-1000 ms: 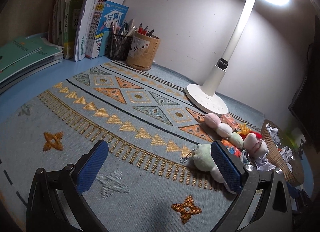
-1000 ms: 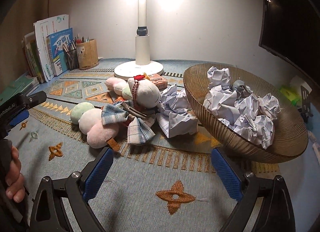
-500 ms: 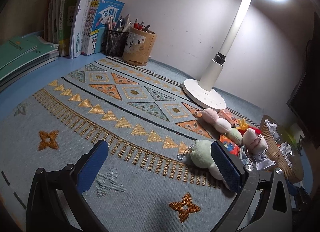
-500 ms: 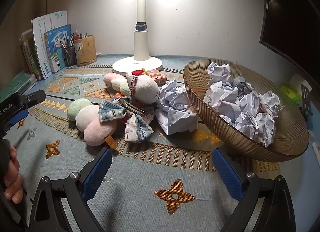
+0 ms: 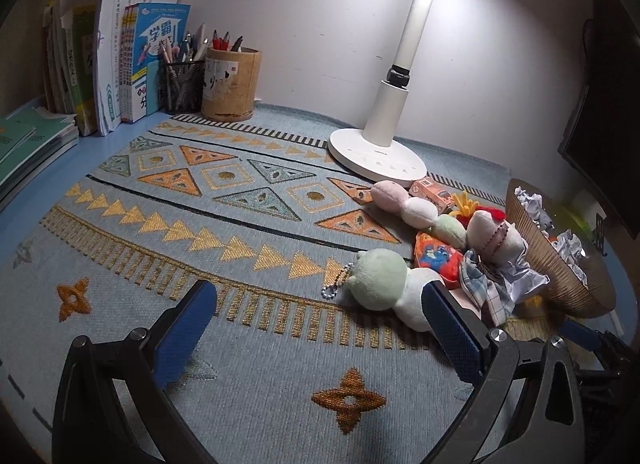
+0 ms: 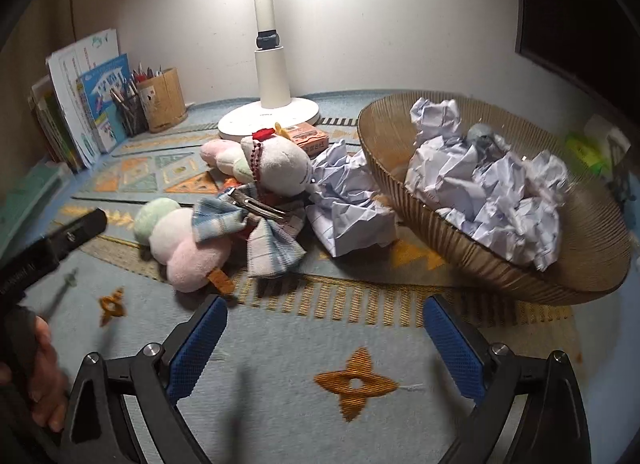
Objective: Organize objects
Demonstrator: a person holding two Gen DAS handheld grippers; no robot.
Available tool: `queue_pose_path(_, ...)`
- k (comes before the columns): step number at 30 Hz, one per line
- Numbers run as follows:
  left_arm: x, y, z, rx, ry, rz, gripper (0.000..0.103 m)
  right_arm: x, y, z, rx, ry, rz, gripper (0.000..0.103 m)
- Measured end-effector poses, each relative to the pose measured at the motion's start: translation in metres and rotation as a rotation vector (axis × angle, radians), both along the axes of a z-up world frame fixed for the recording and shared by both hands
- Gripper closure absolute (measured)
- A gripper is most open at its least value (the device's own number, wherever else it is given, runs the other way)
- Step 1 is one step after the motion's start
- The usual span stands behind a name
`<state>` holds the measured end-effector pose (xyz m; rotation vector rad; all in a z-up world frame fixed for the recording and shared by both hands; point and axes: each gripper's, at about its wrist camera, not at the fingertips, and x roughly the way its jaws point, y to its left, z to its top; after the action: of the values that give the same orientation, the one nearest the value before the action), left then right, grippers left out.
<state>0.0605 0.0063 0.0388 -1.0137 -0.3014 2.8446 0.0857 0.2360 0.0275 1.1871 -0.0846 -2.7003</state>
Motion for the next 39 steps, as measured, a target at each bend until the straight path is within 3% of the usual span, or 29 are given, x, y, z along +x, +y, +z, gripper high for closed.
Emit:
queue_pose_path(1, -0.004, 0.001, 0.001, 0.014, -0.009, -0.040, 0.001, -0.002, 0.006, 0.002, -0.104, -0.027, 0.015, 0.018)
queue_pose_path(3, -0.017, -0.002, 0.006, 0.075, -0.035, -0.097, 0.001, -0.005, 0.007, 0.010, -0.211, -0.040, 0.019, 0.019)
queue_pose_path(7, -0.068, -0.003, 0.021, 0.220, -0.102, -0.221, 0.001, -0.017, -0.016, 0.027, -0.223, -0.016, 0.007, 0.019)
queue_pose_path(11, -0.123, 0.015, 0.015, 0.149, -0.123, -0.209, 0.001, -0.040, -0.036, 0.038, -0.195, 0.033, -0.068, 0.019)
queue_pose_path(14, -0.158, 0.029, -0.004, 0.202, -0.198, -0.247, 0.002, -0.067, -0.046, 0.034, -0.142, 0.011, -0.083, 0.019)
queue_pose_path(18, -0.178, 0.045, -0.027, 0.252, -0.236, -0.269, 0.014, -0.089, -0.042, 0.020, -0.176, -0.033, -0.113, 0.020)
queue_pose_path(22, -0.180, 0.053, -0.025, 0.233, -0.232, -0.275, 0.035, -0.100, -0.042, 0.009, -0.177, -0.030, -0.167, 0.022)
queue_pose_path(23, -0.183, 0.055, -0.028, 0.219, -0.255, -0.274, 0.047, -0.100, -0.045, 0.009, -0.157, -0.016, -0.176, 0.025)
queue_pose_path(25, -0.183, 0.057, -0.027, 0.211, -0.246, -0.273, 0.054, -0.097, -0.051, 0.011, -0.082, 0.024, -0.198, 0.050)
queue_pose_path(27, -0.180, 0.054, -0.024, 0.202, -0.225, -0.261, 0.068, -0.096, -0.049, 0.010, -0.091, 0.046, -0.193, 0.051)
queue_pose_path(28, -0.179, 0.052, -0.022, 0.203, -0.218, -0.253, 0.070, -0.094, -0.044, 0.010, -0.113, 0.043, -0.194, 0.052)
queue_pose_path(30, -0.174, 0.040, -0.016, 0.284, -0.207, -0.256, 0.071, -0.088, -0.036, 0.013, -0.172, 0.050, -0.180, 0.053)
queue_pose_path(33, -0.144, 0.015, 0.011, 0.366, -0.120, -0.253, 0.071, -0.064, -0.034, 0.037, -0.192, 0.129, -0.130, 0.053)
queue_pose_path(36, -0.100, -0.008, 0.040, 0.357, -0.022, -0.241, 0.074, -0.021, -0.039, 0.065, -0.117, 0.253, -0.068, 0.053)
queue_pose_path(39, -0.050, -0.033, 0.057, 0.292, 0.058, -0.194, 0.074, 0.015, -0.034, 0.072, -0.073, 0.305, -0.017, 0.053)
